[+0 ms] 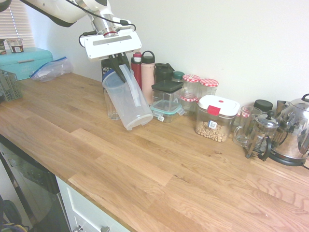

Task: Pour me some water

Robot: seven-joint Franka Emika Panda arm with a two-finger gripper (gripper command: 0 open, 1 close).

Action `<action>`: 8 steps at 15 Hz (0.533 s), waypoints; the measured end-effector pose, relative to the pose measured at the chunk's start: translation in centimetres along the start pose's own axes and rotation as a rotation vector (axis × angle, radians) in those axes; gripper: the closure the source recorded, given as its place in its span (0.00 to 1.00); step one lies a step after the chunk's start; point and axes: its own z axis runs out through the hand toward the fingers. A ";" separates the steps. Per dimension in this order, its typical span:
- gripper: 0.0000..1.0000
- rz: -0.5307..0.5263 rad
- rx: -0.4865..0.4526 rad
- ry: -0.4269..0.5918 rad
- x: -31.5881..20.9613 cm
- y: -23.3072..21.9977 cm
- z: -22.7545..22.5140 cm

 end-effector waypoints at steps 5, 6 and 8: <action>1.00 -0.011 -0.023 -0.020 1.6 -0.7 0.1; 1.00 -0.012 -0.029 -0.025 2.0 -0.9 0.2; 1.00 -0.007 -0.033 -0.041 2.7 -0.7 0.6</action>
